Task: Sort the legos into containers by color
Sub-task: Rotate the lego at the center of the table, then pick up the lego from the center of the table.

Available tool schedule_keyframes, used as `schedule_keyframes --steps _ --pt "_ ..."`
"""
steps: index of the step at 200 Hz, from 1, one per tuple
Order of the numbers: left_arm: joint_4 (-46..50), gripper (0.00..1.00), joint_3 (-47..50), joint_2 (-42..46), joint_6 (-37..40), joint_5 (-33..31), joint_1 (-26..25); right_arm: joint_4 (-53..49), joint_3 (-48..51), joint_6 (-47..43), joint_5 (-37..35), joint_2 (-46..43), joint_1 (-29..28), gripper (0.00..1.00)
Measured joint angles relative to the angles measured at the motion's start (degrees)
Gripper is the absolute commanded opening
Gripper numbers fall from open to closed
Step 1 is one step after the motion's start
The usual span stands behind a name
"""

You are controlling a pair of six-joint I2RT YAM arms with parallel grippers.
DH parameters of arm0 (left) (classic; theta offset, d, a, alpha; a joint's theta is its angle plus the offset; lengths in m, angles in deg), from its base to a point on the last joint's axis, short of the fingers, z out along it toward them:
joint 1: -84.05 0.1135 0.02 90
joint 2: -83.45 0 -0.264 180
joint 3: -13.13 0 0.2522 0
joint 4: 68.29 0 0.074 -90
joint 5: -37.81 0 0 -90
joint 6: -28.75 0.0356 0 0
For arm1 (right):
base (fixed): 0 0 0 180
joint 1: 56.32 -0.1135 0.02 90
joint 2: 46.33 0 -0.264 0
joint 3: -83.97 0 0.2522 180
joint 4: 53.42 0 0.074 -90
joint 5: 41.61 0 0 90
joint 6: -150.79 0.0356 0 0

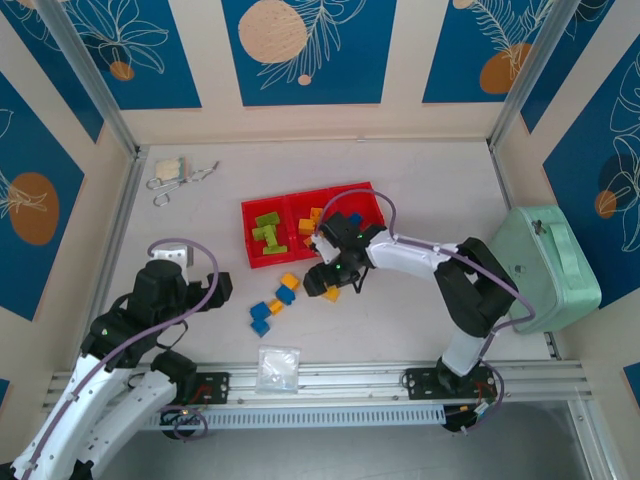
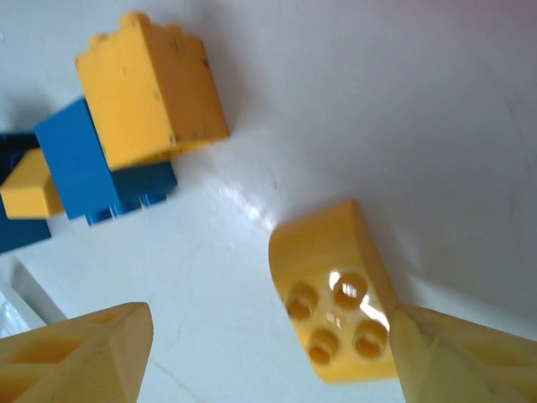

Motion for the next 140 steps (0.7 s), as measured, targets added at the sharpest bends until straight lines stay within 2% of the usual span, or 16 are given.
schedule_keyframes --steps 32,59,105,127,140 --pt "0.0 0.99 0.0 -0.1 0.1 0.0 0.0 -3.8 0.6 0.0 -4.3 -4.9 -1.4 0.78" --pt "-0.1 0.99 0.0 -0.8 0.2 0.0 0.0 -6.0 0.4 -4.6 -10.8 -6.7 -3.7 0.81" --pt "0.0 0.99 0.0 -0.4 0.2 0.0 0.0 -7.8 -1.4 -16.1 -17.6 -2.7 -4.7 0.77" --pt "-0.1 0.99 0.0 0.1 0.2 0.0 0.0 -7.9 -2.7 -19.7 -19.0 0.5 -4.7 0.7" --pt "0.0 0.99 0.0 0.0 0.2 0.0 0.0 -7.9 -3.8 -20.8 -19.6 2.4 -4.8 0.69"
